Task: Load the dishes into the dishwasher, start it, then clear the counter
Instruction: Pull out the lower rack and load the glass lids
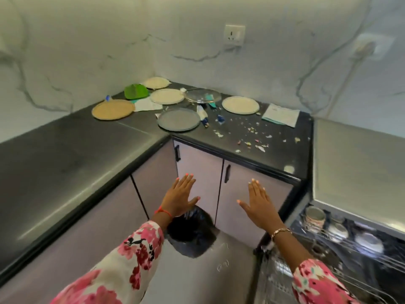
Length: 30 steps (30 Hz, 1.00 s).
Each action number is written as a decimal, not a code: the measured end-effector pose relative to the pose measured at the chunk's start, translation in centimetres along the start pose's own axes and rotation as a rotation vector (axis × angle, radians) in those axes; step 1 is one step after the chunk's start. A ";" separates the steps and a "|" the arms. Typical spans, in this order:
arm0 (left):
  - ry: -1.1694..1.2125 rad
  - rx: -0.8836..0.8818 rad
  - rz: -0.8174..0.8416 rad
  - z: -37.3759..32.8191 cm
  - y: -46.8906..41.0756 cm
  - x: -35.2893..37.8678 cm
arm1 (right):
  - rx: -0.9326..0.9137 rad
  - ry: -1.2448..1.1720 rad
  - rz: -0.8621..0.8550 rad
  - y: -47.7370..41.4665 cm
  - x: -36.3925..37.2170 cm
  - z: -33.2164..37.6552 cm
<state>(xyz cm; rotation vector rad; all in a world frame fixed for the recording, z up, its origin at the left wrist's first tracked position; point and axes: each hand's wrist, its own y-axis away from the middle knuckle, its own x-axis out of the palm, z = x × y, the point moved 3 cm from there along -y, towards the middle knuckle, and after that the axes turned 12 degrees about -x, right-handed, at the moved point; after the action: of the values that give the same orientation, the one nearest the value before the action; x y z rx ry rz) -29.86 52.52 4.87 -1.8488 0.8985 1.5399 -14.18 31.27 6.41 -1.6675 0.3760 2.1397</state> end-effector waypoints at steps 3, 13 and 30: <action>0.035 -0.041 -0.039 3.1 -3.9 -1.5 | -0.022 -0.001 0.000 -5.2 -0.2 1.3; 0.066 -0.152 -0.080 12.1 -17.4 -3.4 | -0.101 -0.058 -0.033 -24.6 -1.6 1.7; 0.222 -0.375 0.019 24.4 -40.3 -4.9 | 0.402 -0.903 -0.267 -54.1 -4.4 -4.1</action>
<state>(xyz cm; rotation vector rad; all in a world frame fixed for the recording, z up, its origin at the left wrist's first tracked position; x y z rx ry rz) -13.40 96.97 5.51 -2.3196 0.7611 1.6227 15.52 76.58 11.38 -0.4169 0.2522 2.1652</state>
